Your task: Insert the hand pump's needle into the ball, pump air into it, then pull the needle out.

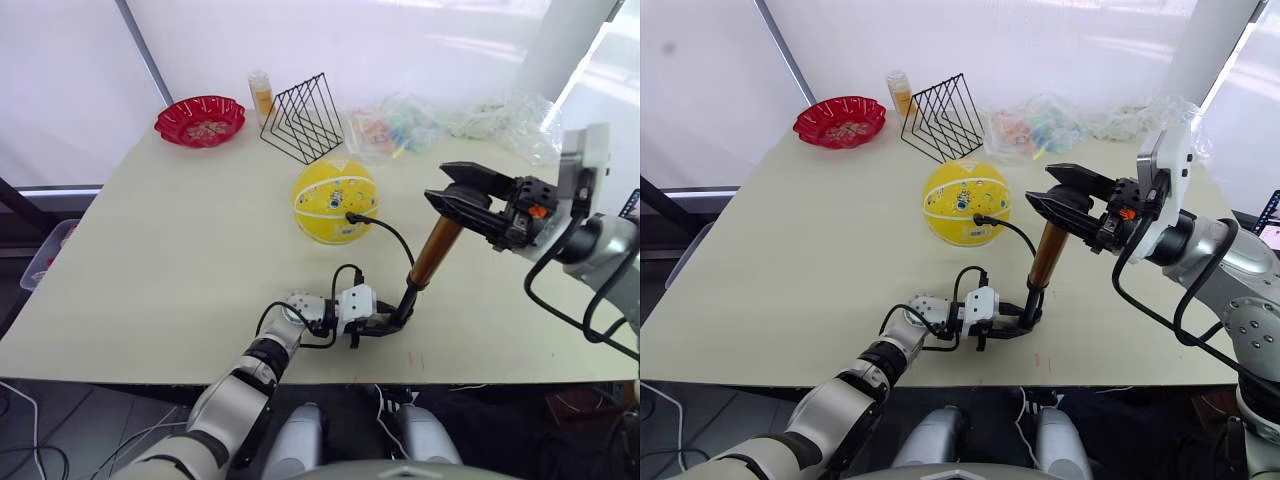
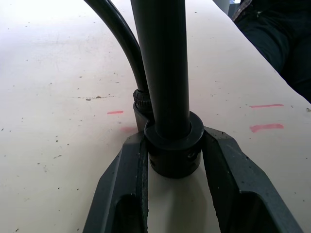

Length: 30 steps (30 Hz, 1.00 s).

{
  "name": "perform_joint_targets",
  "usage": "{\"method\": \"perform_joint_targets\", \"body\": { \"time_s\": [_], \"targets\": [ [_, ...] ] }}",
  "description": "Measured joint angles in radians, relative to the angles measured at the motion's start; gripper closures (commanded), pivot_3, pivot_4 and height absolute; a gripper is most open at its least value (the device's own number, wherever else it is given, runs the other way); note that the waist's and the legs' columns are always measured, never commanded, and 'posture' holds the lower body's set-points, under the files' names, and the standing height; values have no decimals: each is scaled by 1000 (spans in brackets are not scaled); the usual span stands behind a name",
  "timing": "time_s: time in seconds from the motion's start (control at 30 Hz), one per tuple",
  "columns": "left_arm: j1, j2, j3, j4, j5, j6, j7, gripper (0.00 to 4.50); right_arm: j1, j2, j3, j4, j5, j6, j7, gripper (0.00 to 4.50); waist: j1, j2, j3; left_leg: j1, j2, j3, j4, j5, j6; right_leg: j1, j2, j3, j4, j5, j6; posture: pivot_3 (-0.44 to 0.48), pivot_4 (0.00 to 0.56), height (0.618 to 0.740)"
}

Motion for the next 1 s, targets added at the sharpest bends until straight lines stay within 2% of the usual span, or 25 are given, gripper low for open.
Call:
{"method": "perform_joint_targets", "body": {
  "time_s": [0.27, 0.37, 0.5, 0.6, 0.77, 0.83, 1.0],
  "targets": [
    [1, 0, -3, 0, 2, 0, 4, 3387, 89, -17, -14, -67, -33, -34, -3, 2491, 0, -3, -1, 1, 0, 0, 0, -1, -2, 0, -1, 0, 0, 0, 0, 0, 150, 737],
    [8, 4, -3, 0, 3, 0, 4, 3387, 186, 38, 69, -74, -129, -83, -3, 2491, 0, -8, -6, 2, 3, -1, -1, -1, -2, 1, -1, 0, 0, -2, -4, 0, 150, 737],
    [8, 6, -3, 0, 3, 0, 6, 3387, 228, 67, 157, -69, -240, -134, 7, 2491, -3, -7, -7, 2, 3, 0, -1, -1, -2, 1, -1, 0, 0, -2, -4, 0, 150, 737],
    [13, 9, -3, 1, 4, 0, 5, 3387, 282, 141, 231, -16, -347, -208, 20, 2491, -3, -9, -10, 2, 4, -2, -2, -1, -2, 1, -1, -2, 0, -3, -4, 0, 150, 737],
    [13, 9, -3, 1, 6, 0, 7, 3387, 352, 180, 317, 69, -488, -327, 61, 2491, -4, -9, -11, 3, 4, -2, -2, -1, -2, 1, 0, -2, 0, -3, -4, 0, 150, 737],
    [13, 9, -3, 2, 6, 1, 7, 3387, 378, 221, 324, 106, -518, -380, 72, 2491, -4, -9, -11, 3, 4, -2, -2, -1, -2, 1, 0, -2, 0, -3, -4, 0, 150, 737],
    [9, 9, -3, 2, 6, 1, 5, 3387, 365, 219, 285, 98, -497, -374, 96, 2491, -4, -8, -10, 3, 4, -1, -1, -1, -2, 1, 0, -1, 0, -3, -4, 0, 150, 737]
  ]
}}
